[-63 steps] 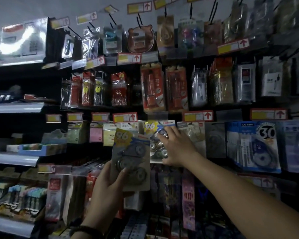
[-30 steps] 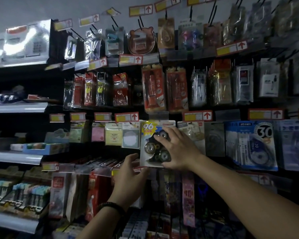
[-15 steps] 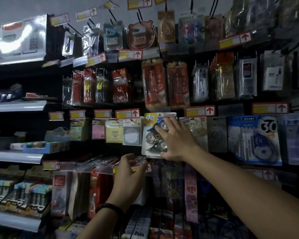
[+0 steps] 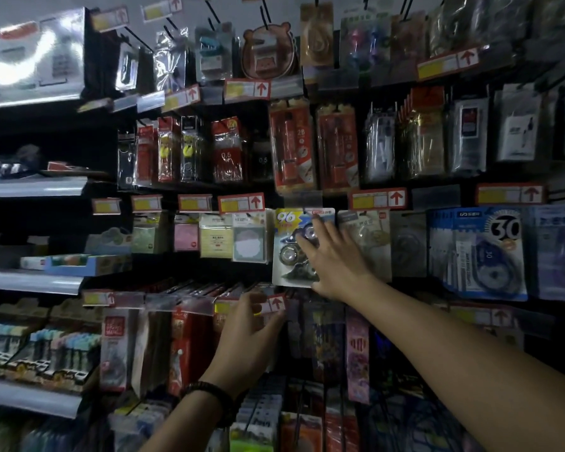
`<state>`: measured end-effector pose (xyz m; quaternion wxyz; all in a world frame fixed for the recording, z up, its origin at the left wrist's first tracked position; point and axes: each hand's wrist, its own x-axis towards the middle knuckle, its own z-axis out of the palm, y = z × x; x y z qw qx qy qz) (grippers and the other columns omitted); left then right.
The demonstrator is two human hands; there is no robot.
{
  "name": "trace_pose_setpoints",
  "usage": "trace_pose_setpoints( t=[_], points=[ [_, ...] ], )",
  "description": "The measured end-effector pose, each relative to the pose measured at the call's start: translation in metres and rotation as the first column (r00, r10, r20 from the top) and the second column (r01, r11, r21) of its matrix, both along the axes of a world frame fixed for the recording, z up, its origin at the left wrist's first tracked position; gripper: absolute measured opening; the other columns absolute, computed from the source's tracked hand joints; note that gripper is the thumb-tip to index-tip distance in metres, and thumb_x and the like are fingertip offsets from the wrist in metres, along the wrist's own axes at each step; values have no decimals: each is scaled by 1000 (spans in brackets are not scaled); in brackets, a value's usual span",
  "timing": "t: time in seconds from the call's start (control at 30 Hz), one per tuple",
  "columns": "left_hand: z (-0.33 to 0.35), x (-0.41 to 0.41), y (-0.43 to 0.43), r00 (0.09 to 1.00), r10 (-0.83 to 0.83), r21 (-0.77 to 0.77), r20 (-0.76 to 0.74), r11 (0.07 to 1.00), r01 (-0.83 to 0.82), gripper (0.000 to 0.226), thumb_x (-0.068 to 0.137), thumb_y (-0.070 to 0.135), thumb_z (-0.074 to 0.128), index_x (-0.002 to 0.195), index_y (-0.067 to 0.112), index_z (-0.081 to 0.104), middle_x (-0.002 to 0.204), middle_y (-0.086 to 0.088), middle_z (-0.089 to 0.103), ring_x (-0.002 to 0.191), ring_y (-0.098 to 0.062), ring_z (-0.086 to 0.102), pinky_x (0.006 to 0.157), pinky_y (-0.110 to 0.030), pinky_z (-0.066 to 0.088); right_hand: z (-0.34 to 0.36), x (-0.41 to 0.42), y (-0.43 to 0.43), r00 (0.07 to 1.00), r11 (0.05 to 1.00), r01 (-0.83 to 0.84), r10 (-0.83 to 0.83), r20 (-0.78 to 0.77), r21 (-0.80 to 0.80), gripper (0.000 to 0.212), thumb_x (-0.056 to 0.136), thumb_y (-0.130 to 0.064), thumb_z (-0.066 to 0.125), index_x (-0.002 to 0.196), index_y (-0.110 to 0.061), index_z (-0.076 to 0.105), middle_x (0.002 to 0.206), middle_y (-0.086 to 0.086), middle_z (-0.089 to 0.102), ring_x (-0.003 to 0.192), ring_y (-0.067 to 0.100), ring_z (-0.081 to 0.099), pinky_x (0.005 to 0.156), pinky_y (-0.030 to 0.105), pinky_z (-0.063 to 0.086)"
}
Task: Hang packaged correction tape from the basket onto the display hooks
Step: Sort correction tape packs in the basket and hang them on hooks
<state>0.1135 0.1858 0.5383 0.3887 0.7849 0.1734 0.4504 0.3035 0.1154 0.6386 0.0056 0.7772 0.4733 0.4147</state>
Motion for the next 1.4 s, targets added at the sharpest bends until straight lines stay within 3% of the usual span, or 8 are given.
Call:
trace_pose_setpoints(
  t=[0.1, 0.3, 0.43, 0.57, 0.9, 1.13, 1.27, 1.4],
  points=[
    [-9, -8, -5, 990, 23, 134, -136, 991, -4, 20, 101, 34, 69, 116, 37, 57, 127, 12, 60, 109, -4, 63, 83, -17, 54, -15, -2, -12, 997, 997, -59, 61, -47, 44, 94, 84, -38, 76, 161, -21, 26, 171, 24, -3, 158, 44, 6, 127, 57, 19],
    [-63, -28, -15, 923, 57, 269, -380, 962, 51, 12, 103, 37, 64, 114, 34, 67, 112, 16, 67, 100, -4, 67, 87, -29, 60, -81, -26, -48, 954, 955, -276, 286, -89, 110, 45, 87, -42, 66, 123, -15, 65, 135, 11, 57, 127, 33, 51, 101, 48, 47],
    [-135, -45, -28, 857, 104, 287, -505, 957, 52, 10, 100, 35, 66, 101, 28, 73, 97, 15, 74, 88, -4, 70, 78, -31, 59, -176, -40, -69, 874, 915, -393, 402, -274, 88, 32, 86, -38, 65, 110, -17, 67, 104, 4, 64, 102, 28, 60, 80, 43, 55],
    [-238, -65, -40, 734, 69, 213, -676, 972, 104, 10, 101, 34, 65, 104, 32, 74, 90, 21, 70, 82, 4, 66, 67, -16, 51, -293, -57, -90, 793, 920, -389, 305, -527, -54, 30, 91, -42, 61, 112, -21, 64, 108, 2, 65, 104, 26, 61, 82, 43, 56],
    [-463, -88, -72, 422, -94, -48, -902, 992, 118, 14, 98, 35, 58, 106, 30, 69, 107, 7, 75, 96, -21, 72, 81, -37, 59, -607, -95, -127, 276, 923, -279, -188, -942, -266, 22, 84, -40, 63, 103, -29, 66, 105, -2, 65, 98, 20, 66, 83, 37, 56],
    [-566, -63, -82, 239, -263, -255, -935, 965, 64, 27, 103, 45, 56, 128, 39, 62, 127, 11, 72, 114, -11, 68, 97, -37, 59, -765, -100, -135, -112, 884, -171, -457, -882, -436, 35, 93, -20, 66, 127, -14, 66, 124, 5, 68, 117, 24, 65, 88, 27, 47],
    [-597, -51, -92, 115, -367, -357, -923, 928, 104, 35, 108, 40, 48, 141, 32, 54, 139, 4, 65, 123, -19, 66, 104, -41, 56, -832, -100, -139, -224, 854, -117, -520, -824, -507, 29, 100, -13, 59, 128, -8, 65, 124, 5, 67, 100, 14, 59, 70, 10, 38],
    [-605, -39, -89, -3, -386, -382, -923, 913, 140, 43, 107, 47, 44, 147, 31, 40, 142, -2, 59, 126, -27, 63, 103, -49, 55, -881, -102, -132, -311, 830, -41, -539, -782, -556, 30, 98, -23, 65, 127, -12, 67, 129, 6, 69, 109, 19, 66, 89, 29, 52]
  ],
)
